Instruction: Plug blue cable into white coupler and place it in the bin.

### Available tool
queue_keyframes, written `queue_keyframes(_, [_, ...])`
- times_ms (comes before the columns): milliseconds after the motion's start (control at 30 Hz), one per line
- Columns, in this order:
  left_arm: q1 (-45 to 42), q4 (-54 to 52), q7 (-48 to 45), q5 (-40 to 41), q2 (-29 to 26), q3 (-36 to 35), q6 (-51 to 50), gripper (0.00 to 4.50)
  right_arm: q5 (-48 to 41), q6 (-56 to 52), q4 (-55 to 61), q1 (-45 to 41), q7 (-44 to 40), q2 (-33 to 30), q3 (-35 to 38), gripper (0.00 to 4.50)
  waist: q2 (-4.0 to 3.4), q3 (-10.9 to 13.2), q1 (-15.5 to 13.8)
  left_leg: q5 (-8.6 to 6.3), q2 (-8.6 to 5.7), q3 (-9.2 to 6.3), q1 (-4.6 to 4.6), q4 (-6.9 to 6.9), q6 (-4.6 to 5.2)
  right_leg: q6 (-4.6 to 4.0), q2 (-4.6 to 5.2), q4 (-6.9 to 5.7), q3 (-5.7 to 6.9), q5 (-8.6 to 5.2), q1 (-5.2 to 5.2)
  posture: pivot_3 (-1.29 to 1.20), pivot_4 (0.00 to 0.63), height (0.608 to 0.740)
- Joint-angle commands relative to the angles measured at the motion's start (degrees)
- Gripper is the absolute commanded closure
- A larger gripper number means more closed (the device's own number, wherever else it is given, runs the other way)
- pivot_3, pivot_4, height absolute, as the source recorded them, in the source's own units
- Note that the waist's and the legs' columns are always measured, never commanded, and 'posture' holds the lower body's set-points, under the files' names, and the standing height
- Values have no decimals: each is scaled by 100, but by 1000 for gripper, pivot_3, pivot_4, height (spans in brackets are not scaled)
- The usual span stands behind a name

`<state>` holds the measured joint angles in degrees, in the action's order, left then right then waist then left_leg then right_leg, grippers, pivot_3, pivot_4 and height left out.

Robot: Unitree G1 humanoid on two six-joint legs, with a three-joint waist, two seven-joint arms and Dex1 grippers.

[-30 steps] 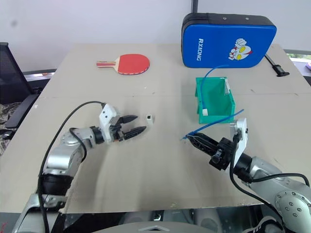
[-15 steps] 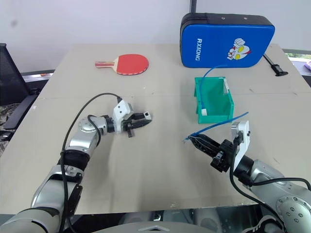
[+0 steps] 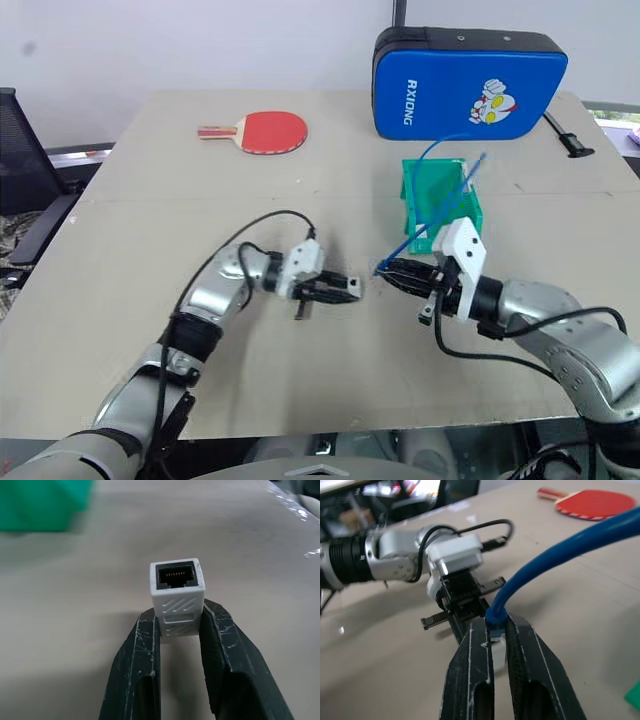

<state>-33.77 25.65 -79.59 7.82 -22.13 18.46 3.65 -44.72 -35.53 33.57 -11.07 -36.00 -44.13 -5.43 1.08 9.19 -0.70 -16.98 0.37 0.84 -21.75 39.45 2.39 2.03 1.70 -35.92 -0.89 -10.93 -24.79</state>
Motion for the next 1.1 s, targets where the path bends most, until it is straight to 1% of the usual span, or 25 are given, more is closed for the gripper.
queue_keyframes(33, [-297, 97, 104, -234, 109, 102, 260, 4015, 588, 239, -297, -447, -531, -11, -344, 4500, 0, 0, 0, 0, 1, 0, -1, 0, 0, 0, -1, 0, 2, 0, 0, 0, 150, 740])
queue_keyframes(200, [-403, 216, 117, -417, 127, 215, 464, 4015, 1419, 550, -768, -816, -1088, 13, -910, 4500, 0, 0, 7, 0, 4, -3, -3, -2, 0, 0, -3, 1, 6, 0, -2, 0, 150, 740])
queue_keyframes(300, [-412, 168, 102, -449, 114, 235, 479, 4015, 1687, 654, -976, -909, -1249, 136, -1040, 4500, 0, 0, 2, -1, 4, -4, -3, -2, 1, 0, 0, 2, 5, 0, -2, 0, 150, 740])
queue_keyframes(567, [-398, 47, 57, -457, 73, 255, 495, 4015, 2276, 803, -1437, -1048, -1597, 252, -1207, 4500, 0, 0, 3, -1, 4, -13, 1, -1, 1, 1, 0, 0, 0, 0, -2, 0, 150, 740])
queue_keyframes(933, [-442, 54, 79, -463, 103, 244, 495, 4015, 2742, 675, -1571, -1226, -1943, 232, -1409, 4500, -1, 0, 2, -1, 4, -17, 1, -1, 1, 1, 1, -1, 1, 1, -2, 0, 150, 740])
queue_keyframes(1100, [-430, -3, 90, -472, 113, 255, 471, 4015, 3140, 530, -1613, -1297, -2061, 222, -1891, 4500, -2, -2, 3, -1, 4, -20, 4, 0, 1, 0, 0, -3, 1, 1, -1, 0, 150, 740])
